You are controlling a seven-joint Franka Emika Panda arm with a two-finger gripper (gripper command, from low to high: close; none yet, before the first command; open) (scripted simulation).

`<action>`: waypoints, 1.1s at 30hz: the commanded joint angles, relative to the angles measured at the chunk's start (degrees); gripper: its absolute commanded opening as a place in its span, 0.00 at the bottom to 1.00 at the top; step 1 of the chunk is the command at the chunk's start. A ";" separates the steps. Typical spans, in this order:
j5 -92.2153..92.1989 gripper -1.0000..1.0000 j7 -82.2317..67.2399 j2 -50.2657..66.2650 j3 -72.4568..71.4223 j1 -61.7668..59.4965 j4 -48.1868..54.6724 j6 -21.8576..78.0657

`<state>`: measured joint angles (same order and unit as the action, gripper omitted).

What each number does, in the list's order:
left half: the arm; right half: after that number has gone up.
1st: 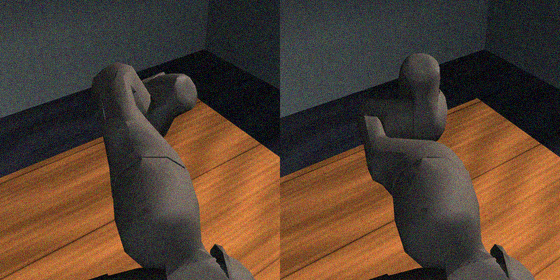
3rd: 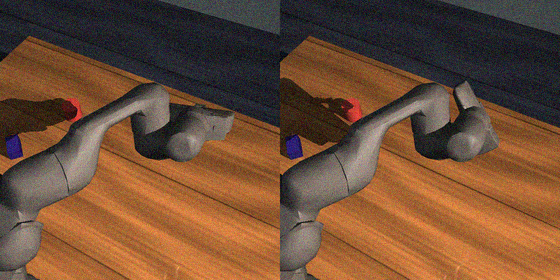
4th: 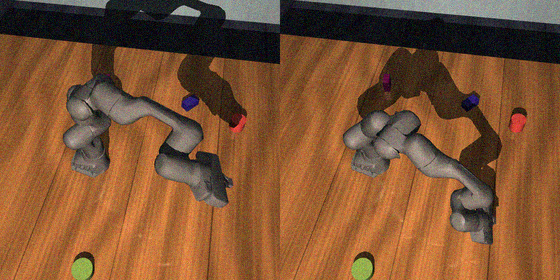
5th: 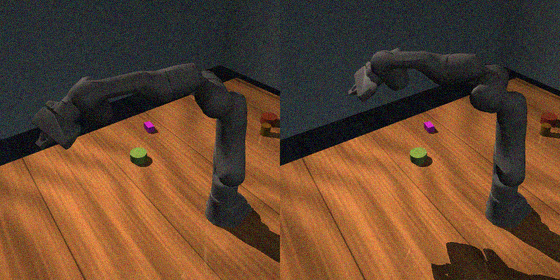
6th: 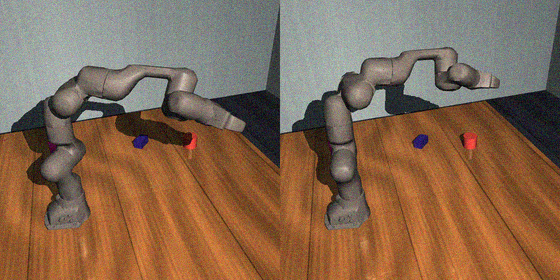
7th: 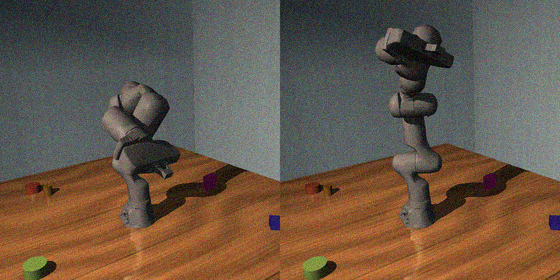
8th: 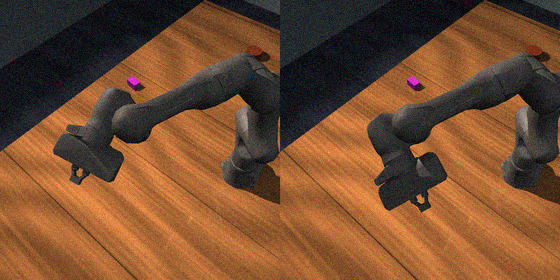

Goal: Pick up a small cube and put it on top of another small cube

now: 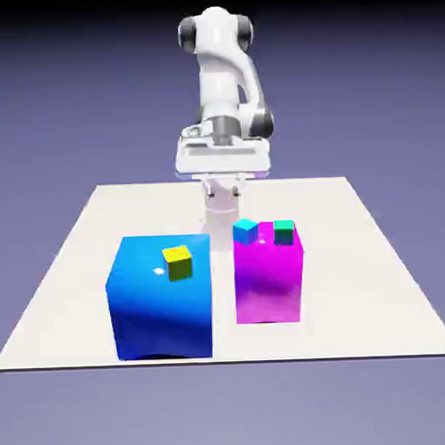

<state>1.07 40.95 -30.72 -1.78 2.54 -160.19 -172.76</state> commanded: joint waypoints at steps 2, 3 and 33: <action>1.72 0.50 -2.40 3.36 -3.51 3.12 2.35 2.00; 3.01 0.50 -4.45 5.43 -5.08 4.86 2.25 3.54; 39.31 0.00 -10.43 40.57 -5.30 29.46 -3.12 11.57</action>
<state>40.40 30.54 9.85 -7.09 31.99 -163.32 -161.17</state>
